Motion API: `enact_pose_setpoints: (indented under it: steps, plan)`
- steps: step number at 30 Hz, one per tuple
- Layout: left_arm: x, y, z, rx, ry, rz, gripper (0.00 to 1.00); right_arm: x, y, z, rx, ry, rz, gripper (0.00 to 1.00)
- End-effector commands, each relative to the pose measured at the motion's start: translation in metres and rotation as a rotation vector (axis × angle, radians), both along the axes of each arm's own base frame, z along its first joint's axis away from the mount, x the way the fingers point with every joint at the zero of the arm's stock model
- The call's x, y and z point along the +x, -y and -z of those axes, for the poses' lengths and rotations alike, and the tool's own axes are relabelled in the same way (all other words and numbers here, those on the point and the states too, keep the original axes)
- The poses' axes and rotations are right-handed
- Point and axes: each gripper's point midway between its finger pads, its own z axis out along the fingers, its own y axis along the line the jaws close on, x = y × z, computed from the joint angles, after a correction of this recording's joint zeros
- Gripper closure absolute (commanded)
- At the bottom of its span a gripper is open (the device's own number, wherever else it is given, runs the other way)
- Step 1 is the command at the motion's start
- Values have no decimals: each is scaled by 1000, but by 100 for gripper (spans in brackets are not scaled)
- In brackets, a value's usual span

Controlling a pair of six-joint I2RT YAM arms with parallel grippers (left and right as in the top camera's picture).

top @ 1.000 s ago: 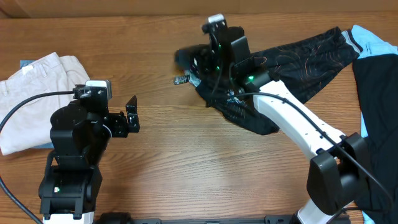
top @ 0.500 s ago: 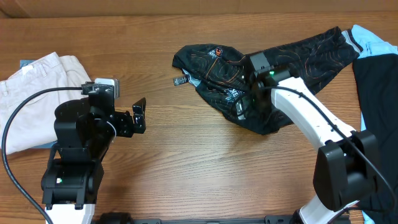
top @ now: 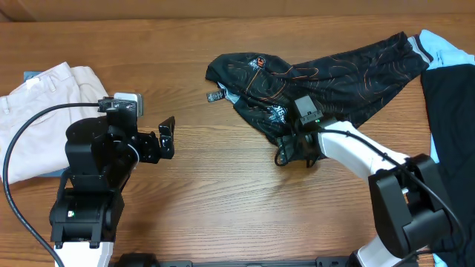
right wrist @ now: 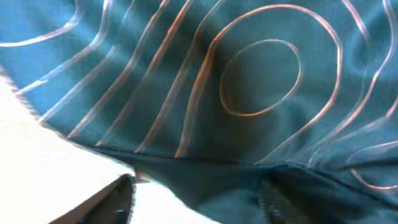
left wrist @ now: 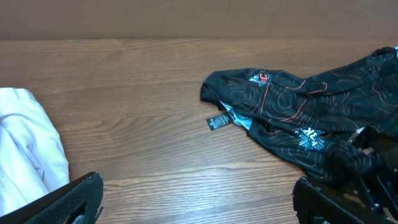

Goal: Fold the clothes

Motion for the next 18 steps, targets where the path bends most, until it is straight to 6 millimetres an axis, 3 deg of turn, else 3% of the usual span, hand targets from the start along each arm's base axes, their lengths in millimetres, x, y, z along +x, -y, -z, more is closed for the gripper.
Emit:
enact_pose_setpoints:
  steps: [1,3,5,6,8,9,11,13,16,17,18]
  plan:
    - [2,0,-12,2,30,10,0,-4,0,2,9,-1,-6,66]
    - [2,0,-12,2,31,11,0,3,-3,-11,16,16,-6,77]
    - [2,0,-12,2,31,11,0,12,-11,-43,29,44,-16,80]
    - [2,0,-12,2,31,10,0,14,-26,-74,76,56,-90,80]
    - [2,-1,-13,4,35,7,0,7,-57,-117,200,50,-253,79]
    - [3,-1,-13,4,38,7,0,-4,-79,-149,298,34,-368,80]
    - [3,-1,-14,4,41,7,0,-17,-93,-183,362,29,-491,80]
    - [3,-1,-14,4,41,7,0,-9,-82,-199,283,67,-483,80]
    - [3,-1,-14,4,41,7,0,24,-40,-192,92,134,-265,83]
    - [3,-1,-14,4,41,7,0,30,-29,-186,59,126,-212,78]
    - [3,-1,-14,4,40,7,0,29,-25,-178,60,92,-197,66]
